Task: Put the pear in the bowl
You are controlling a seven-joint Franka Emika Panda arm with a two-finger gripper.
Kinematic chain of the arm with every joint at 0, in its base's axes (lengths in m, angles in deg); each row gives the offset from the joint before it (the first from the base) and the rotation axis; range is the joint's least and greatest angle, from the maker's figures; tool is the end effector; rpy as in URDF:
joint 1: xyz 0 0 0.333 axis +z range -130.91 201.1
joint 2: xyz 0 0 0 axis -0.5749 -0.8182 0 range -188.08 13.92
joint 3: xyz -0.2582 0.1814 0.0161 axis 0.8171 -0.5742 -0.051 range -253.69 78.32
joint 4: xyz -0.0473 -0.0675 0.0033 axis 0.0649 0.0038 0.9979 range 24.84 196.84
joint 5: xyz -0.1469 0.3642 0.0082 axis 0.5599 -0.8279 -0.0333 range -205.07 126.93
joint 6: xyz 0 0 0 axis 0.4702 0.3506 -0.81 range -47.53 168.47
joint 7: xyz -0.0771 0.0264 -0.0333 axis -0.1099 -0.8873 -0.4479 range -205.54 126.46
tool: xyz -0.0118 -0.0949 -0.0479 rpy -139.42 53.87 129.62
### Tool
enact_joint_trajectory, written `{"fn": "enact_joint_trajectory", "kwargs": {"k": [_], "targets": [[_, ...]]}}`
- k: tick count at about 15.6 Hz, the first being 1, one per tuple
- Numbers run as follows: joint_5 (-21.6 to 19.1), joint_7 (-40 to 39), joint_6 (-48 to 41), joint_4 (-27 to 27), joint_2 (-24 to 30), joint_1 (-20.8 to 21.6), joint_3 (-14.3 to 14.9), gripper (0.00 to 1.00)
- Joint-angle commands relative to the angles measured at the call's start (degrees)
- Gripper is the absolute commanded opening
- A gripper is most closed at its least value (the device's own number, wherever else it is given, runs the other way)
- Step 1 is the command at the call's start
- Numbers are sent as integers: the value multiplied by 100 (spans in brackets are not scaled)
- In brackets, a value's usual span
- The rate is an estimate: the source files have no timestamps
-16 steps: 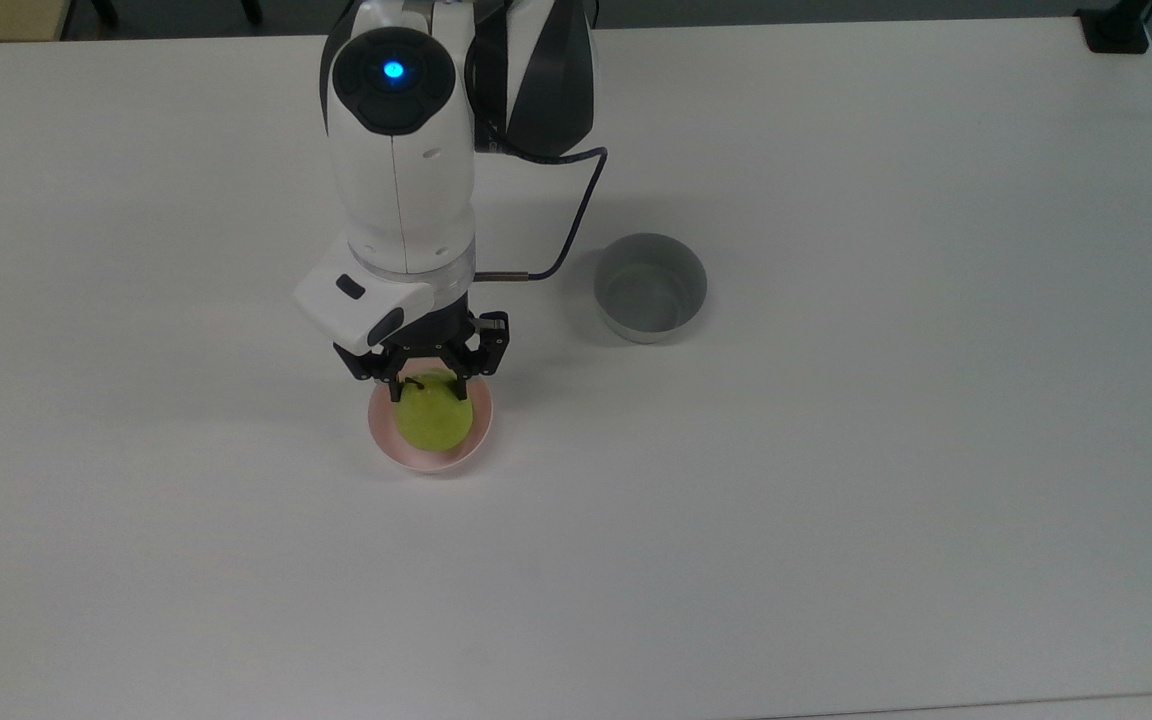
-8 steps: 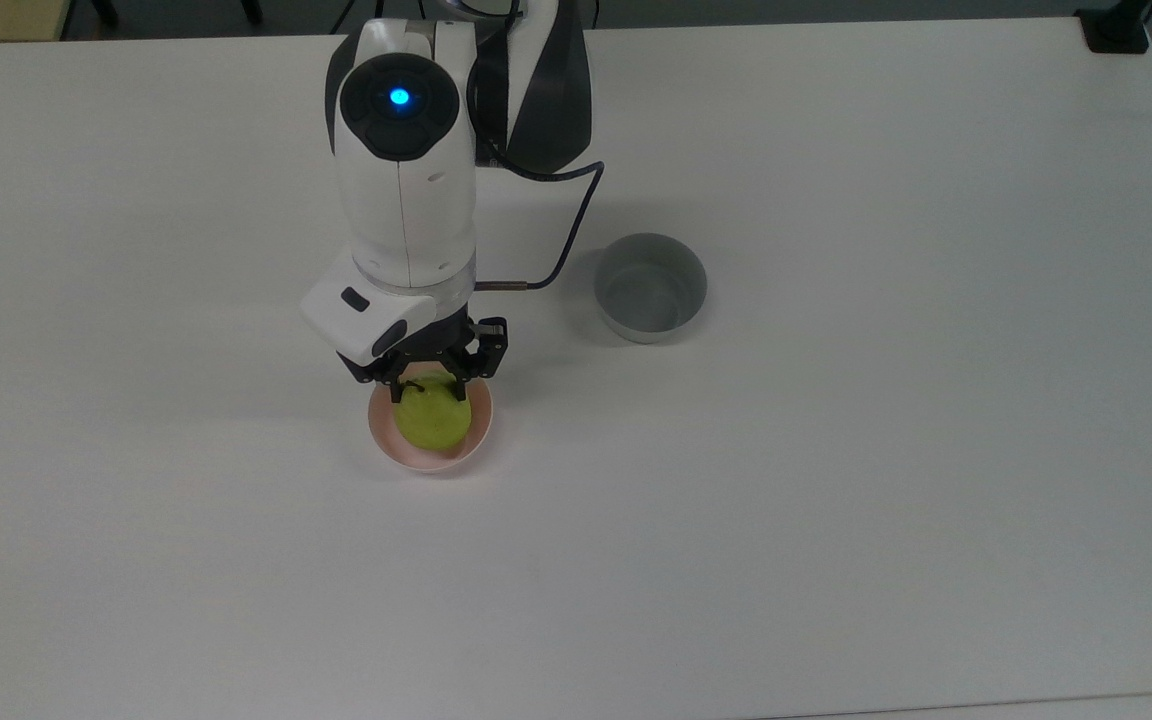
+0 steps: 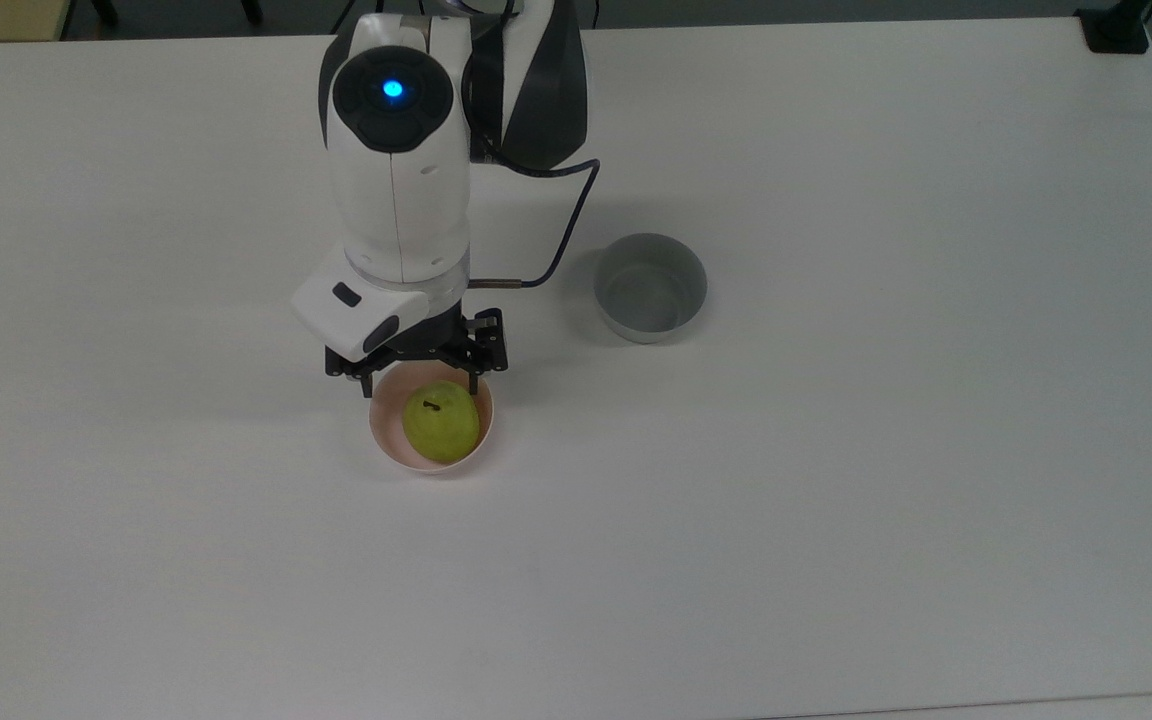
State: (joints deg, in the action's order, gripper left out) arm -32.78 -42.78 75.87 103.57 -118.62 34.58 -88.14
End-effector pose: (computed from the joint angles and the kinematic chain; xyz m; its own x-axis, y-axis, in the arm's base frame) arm 0.7220 -0.0064 0.3833 0.9848 0.1121 0.1329 0.0987 -0.9897 0.1034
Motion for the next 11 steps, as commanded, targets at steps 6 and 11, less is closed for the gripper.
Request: {"fn": "enact_joint_trajectory", "kwargs": {"k": [6,11], "targets": [[57,95,-917,138,1123,-106,283,100],[12,139,-2068,138,1888,-159,283,100]]}}
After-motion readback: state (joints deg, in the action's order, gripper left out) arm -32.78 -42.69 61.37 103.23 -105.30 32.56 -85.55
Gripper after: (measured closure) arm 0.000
